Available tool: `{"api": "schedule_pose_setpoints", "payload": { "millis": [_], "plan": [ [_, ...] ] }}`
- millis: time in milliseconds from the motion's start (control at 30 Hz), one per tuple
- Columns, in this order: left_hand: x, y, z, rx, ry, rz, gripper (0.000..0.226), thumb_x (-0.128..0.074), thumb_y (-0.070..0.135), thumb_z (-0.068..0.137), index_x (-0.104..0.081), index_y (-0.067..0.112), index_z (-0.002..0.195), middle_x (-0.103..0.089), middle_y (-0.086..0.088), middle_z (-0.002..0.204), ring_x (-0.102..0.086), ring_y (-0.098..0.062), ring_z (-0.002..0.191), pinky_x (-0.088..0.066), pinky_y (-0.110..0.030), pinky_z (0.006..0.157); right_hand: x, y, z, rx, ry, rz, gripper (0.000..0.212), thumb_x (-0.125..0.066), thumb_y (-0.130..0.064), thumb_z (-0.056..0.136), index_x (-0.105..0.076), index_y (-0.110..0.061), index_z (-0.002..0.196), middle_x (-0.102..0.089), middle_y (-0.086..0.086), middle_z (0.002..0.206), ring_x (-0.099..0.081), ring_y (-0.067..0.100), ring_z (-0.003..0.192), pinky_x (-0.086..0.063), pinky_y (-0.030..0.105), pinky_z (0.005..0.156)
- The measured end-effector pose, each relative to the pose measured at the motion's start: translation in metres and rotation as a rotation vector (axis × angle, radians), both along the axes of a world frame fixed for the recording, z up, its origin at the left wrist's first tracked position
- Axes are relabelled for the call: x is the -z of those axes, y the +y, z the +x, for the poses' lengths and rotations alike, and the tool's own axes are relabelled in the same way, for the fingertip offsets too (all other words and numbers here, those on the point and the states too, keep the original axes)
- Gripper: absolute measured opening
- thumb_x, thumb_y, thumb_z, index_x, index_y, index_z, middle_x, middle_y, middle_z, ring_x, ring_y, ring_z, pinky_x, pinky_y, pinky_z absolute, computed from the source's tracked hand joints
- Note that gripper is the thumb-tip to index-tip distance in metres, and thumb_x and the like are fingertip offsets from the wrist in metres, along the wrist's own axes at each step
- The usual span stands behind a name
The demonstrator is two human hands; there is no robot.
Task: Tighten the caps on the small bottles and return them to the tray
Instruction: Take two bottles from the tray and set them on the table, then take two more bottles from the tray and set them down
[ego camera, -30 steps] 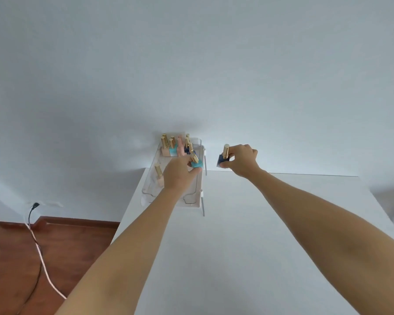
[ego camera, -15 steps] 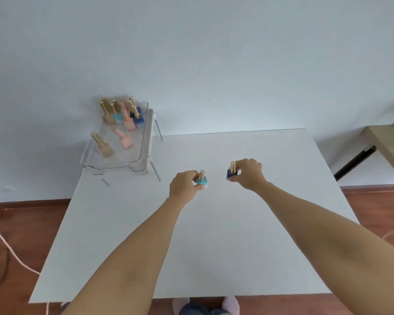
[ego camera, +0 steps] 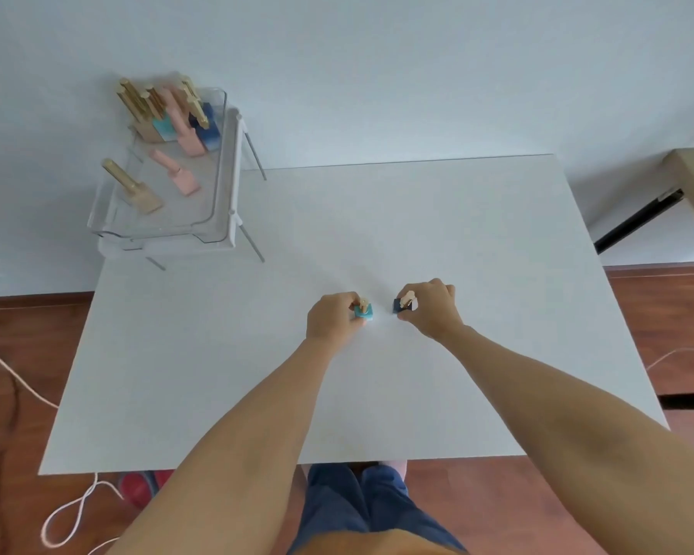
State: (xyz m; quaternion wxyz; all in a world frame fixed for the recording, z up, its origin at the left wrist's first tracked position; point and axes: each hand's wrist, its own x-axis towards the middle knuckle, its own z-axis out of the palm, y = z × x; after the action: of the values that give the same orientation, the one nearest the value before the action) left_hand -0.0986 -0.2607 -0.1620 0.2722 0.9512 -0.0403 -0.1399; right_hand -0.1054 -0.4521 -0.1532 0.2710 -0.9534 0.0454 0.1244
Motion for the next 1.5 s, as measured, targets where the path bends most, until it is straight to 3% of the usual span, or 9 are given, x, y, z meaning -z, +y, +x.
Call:
{"api": "schedule_pose_setpoints", "payload": {
  "millis": [100, 200, 367, 467, 633, 833, 1000, 1267, 1500],
  "plan": [
    [0.000, 0.000, 0.001, 0.012, 0.007, 0.018, 0.023, -0.070, 0.020, 0.079, -0.068, 0.018, 0.102, -0.072, -0.002, 0.101, -0.064, -0.026, 0.093, -0.048, -0.028, 0.072, 0.004, 0.000, 0.002, -0.021, 0.013, -0.031, 0.021, -0.070, -0.016, 0.076, -0.070, -0.024, 0.095, -0.073, -0.001, 0.088, -0.049, 0.025, 0.102, -0.030, 0.035, 0.091],
    [-0.004, 0.007, 0.003, 0.034, 0.030, 0.036, 0.034, -0.070, 0.013, 0.080, -0.064, 0.017, 0.113, -0.068, 0.001, 0.114, -0.063, -0.025, 0.099, -0.051, -0.032, 0.081, 0.000, -0.005, 0.007, -0.072, 0.104, -0.091, 0.049, -0.070, -0.013, 0.078, -0.057, -0.024, 0.124, -0.066, 0.003, 0.113, -0.044, 0.027, 0.116, -0.028, 0.031, 0.092],
    [-0.030, 0.039, 0.024, 0.027, -0.037, 0.058, 0.049, -0.057, -0.001, 0.082, -0.058, 0.017, 0.127, -0.063, 0.003, 0.128, -0.061, -0.025, 0.109, -0.049, -0.032, 0.090, -0.042, -0.018, 0.041, -0.163, 0.185, -0.286, 0.070, -0.043, 0.006, 0.079, -0.040, -0.024, 0.142, -0.060, 0.003, 0.130, -0.038, 0.028, 0.127, -0.030, 0.036, 0.098],
    [-0.066, 0.064, 0.047, -0.009, -0.159, 0.013, 0.046, -0.059, 0.003, 0.081, -0.060, 0.017, 0.125, -0.065, 0.003, 0.123, -0.061, -0.022, 0.104, -0.048, -0.031, 0.086, -0.083, -0.010, 0.078, -0.122, 0.068, -0.330, 0.068, -0.041, 0.006, 0.080, -0.042, -0.023, 0.141, -0.062, 0.005, 0.126, -0.039, 0.029, 0.126, -0.030, 0.037, 0.099],
    [-0.129, 0.112, 0.077, -0.102, -0.461, -0.087, 0.034, -0.068, 0.010, 0.082, -0.065, 0.014, 0.115, -0.070, 0.001, 0.107, -0.053, -0.011, 0.072, -0.047, -0.025, 0.070, -0.142, 0.049, 0.135, -0.154, -0.132, -0.280, 0.059, -0.050, 0.000, 0.082, -0.047, -0.020, 0.137, -0.063, 0.002, 0.125, -0.042, 0.030, 0.123, -0.032, 0.037, 0.098],
    [-0.175, 0.195, 0.093, -0.323, -0.670, -0.036, 0.029, -0.070, 0.015, 0.079, -0.066, 0.015, 0.108, -0.068, -0.001, 0.100, -0.059, -0.023, 0.091, -0.047, -0.030, 0.070, -0.172, 0.156, 0.170, -0.309, -0.253, -0.134, 0.053, -0.066, -0.019, 0.085, -0.050, -0.018, 0.135, -0.062, 0.000, 0.128, -0.043, 0.030, 0.124, -0.031, 0.039, 0.100],
    [-0.172, 0.266, 0.100, -0.512, -0.598, 0.093, 0.040, -0.075, 0.024, 0.073, -0.065, 0.016, 0.111, -0.069, 0.004, 0.106, -0.051, -0.027, 0.106, -0.034, -0.034, 0.084, -0.171, 0.230, 0.185, -0.411, -0.273, -0.097, 0.056, -0.070, -0.028, 0.084, -0.050, -0.017, 0.135, -0.061, 0.003, 0.129, -0.043, 0.030, 0.125, -0.031, 0.041, 0.102],
    [-0.143, 0.296, 0.128, -0.426, -0.386, 0.067, 0.048, -0.080, 0.039, 0.069, -0.067, 0.022, 0.112, -0.062, 0.002, 0.116, -0.041, -0.021, 0.123, -0.026, -0.035, 0.097, -0.144, 0.292, 0.207, -0.460, -0.239, -0.143, 0.058, -0.072, -0.035, 0.082, -0.050, -0.022, 0.135, -0.061, 0.002, 0.130, -0.037, 0.031, 0.131, -0.027, 0.044, 0.104],
    [-0.127, 0.288, 0.150, -0.408, -0.356, 0.076, 0.016, -0.076, 0.032, 0.073, -0.069, 0.024, 0.085, -0.057, 0.008, 0.087, -0.040, -0.022, 0.124, -0.021, -0.042, 0.102, -0.130, 0.313, 0.220, -0.412, -0.243, -0.200, 0.016, -0.068, -0.036, 0.082, -0.059, -0.025, 0.090, -0.067, -0.001, 0.105, -0.042, 0.031, 0.124, -0.022, 0.051, 0.105]
  ]
}}
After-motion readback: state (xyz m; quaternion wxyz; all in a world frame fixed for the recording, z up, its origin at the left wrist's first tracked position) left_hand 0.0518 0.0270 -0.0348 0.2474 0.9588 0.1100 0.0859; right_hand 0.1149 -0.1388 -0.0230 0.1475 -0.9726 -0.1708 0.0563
